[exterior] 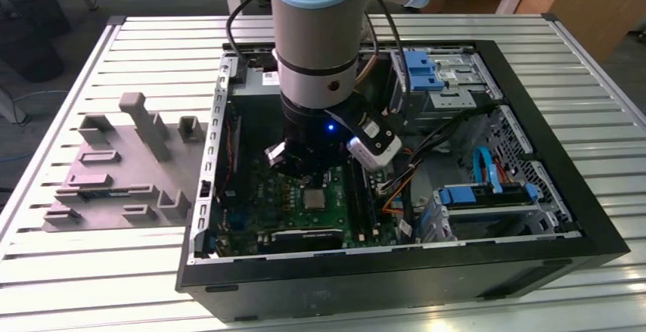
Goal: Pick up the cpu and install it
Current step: 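Close the cpu cover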
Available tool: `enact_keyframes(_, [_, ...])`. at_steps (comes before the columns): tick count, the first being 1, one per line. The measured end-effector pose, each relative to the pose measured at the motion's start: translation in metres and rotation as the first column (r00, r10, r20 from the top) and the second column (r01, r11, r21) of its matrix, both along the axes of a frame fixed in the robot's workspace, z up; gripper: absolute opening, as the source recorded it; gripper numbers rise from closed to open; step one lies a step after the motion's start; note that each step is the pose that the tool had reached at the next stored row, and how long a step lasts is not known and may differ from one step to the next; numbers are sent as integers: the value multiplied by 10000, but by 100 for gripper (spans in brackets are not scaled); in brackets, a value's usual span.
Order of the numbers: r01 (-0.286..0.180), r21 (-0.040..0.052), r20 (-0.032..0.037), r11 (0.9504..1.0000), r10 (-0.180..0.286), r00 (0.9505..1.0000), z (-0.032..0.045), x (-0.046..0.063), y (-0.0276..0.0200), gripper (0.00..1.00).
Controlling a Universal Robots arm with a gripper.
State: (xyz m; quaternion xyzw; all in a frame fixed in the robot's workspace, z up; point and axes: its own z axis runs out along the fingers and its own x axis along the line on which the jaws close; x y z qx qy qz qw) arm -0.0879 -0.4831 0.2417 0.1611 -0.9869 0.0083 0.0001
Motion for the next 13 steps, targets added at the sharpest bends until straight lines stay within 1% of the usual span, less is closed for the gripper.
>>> enact_keyframes(1, [-1, 20, 0, 10000, 1, 10000, 0, 1, 0, 11])
enact_keyframes(2, [-2, 167, -2, 9999, 2, 10000, -1, 3, 0, 11])
enact_keyframes(4, [1, 536, -5, 9986, 0, 10000, 0, 11, 0, 11])
enact_keyframes(5, [0, 685, -9, 9977, 1, 10000, -2, 22, 0, 11])
enact_keyframes(6, [-44, 703, -8, 9975, 45, 10000, -8, 36, 1, 11])
enact_keyframes(8, [-267, 702, -9, 9972, 268, 9996, -17, 69, 0, 11])
enact_keyframes(10, [-316, 702, -11, 9970, 318, 9995, -22, 119, 1, 11])
enact_keyframes(13, [-314, 703, -57, 9970, 319, 9995, -31, 199, 24, 11])
